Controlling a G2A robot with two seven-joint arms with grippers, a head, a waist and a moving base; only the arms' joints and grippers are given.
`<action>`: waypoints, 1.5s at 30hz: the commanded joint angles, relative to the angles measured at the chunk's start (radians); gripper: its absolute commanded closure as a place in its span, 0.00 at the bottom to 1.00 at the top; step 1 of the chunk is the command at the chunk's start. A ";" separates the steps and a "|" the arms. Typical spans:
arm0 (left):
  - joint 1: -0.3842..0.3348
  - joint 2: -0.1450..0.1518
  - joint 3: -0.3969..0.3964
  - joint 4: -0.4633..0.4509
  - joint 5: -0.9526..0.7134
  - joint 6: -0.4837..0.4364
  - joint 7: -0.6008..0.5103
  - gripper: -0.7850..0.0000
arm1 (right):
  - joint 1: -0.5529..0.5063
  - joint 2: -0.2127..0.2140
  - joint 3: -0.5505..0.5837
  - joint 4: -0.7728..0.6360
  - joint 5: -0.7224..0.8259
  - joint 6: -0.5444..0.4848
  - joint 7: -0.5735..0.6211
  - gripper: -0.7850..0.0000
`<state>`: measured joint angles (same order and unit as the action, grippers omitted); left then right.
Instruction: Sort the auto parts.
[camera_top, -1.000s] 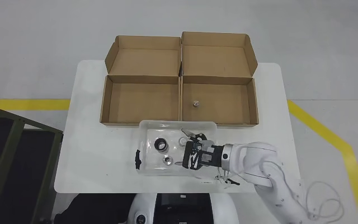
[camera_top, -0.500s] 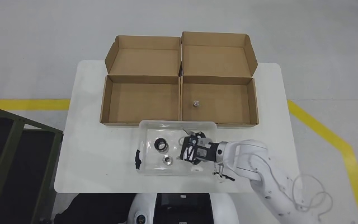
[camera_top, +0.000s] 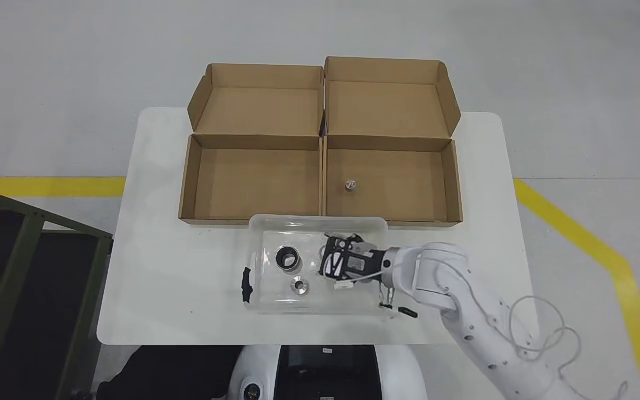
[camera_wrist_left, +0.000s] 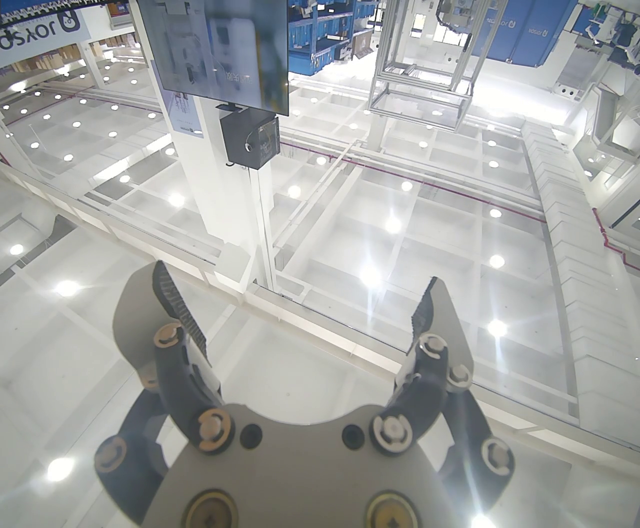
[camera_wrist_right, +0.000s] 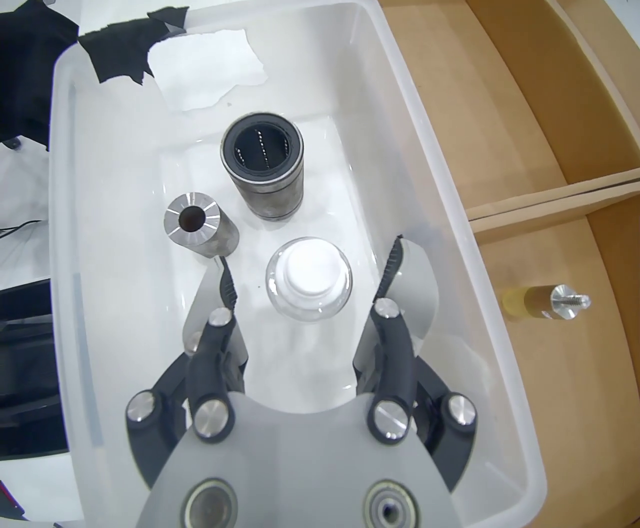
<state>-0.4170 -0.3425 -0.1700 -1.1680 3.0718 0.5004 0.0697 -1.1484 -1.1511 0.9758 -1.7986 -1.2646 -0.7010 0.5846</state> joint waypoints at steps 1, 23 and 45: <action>0.000 0.000 0.000 0.000 0.000 0.000 0.000 0.00 | 0.003 0.000 -0.001 0.004 0.002 0.000 0.002 0.50; 0.000 0.000 0.000 0.000 0.000 0.000 0.000 0.00 | -0.024 0.017 0.027 -0.135 0.026 -0.031 0.029 1.00; 0.000 0.000 0.000 0.000 0.000 0.000 0.000 0.00 | -0.109 0.029 0.135 -0.303 0.112 0.055 -0.265 1.00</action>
<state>-0.4170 -0.3425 -0.1700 -1.1680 3.0718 0.5004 0.0697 -1.2545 -1.1219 1.1044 -2.1004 -1.1583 -0.6508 0.3421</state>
